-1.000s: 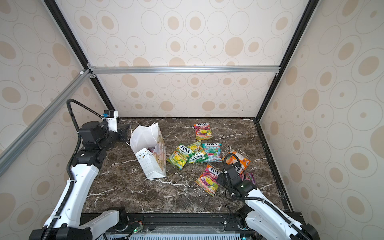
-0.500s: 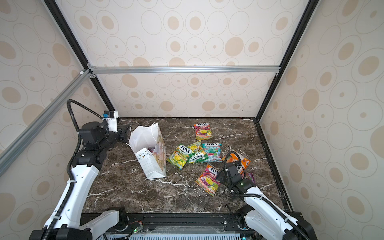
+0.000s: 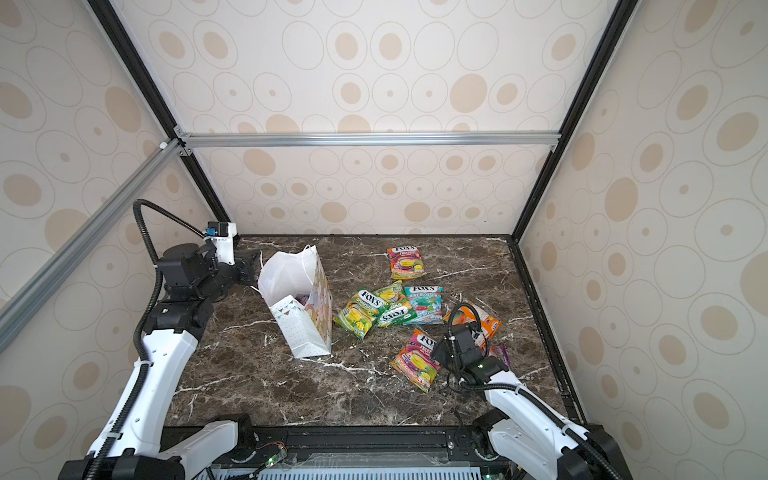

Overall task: Place the snacks into the paper bag
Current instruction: 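Lower the open right gripper onto the orange-pink Fox's Fruits packet, then close the right gripper on the Fox's Fruits packet and lift it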

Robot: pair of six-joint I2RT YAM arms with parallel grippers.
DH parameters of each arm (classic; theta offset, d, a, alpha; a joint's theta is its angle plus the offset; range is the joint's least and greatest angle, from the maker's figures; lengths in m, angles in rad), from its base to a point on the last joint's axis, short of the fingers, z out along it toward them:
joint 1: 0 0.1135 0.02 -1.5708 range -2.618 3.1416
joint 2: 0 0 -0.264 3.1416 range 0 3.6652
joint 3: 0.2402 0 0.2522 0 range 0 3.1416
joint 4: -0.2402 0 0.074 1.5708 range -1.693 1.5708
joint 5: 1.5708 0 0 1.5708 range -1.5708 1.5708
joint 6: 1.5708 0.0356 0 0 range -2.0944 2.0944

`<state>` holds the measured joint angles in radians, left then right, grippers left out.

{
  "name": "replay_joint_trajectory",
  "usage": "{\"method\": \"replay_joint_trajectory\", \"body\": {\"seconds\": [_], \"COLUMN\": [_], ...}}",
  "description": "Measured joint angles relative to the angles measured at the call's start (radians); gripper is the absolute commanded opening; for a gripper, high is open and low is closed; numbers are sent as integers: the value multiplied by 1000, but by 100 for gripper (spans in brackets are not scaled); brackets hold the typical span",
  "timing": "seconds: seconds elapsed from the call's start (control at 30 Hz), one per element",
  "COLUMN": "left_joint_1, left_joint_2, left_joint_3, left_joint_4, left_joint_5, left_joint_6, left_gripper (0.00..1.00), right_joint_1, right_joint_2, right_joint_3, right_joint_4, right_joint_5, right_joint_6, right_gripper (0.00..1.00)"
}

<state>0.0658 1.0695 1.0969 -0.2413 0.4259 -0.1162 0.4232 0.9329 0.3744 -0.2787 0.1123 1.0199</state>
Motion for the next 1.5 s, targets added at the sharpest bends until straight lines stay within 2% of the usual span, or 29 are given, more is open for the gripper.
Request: {"method": "replay_joint_trajectory", "body": {"seconds": [0.63,1.03,1.27,1.5], "left_joint_1": [0,0,0,0], "left_joint_2": [-6,-6,-6,-6], "left_joint_3": [-2,-3,-3,-3], "left_joint_4": [0,0,0,0], "left_joint_5": [14,18,18,18], "left_joint_6": [0,0,0,0], "left_gripper": [0,0,0,0], "right_joint_1": [-39,-47,-51,-55], "right_joint_2": [91,183,193,197], "right_joint_3": [-45,-55,-63,-79], "right_joint_4": [134,302,330,344], "right_joint_5": [-11,-9,-10,-12], "right_joint_6": [5,15,18,23], "right_gripper": [65,63,54,32]}}
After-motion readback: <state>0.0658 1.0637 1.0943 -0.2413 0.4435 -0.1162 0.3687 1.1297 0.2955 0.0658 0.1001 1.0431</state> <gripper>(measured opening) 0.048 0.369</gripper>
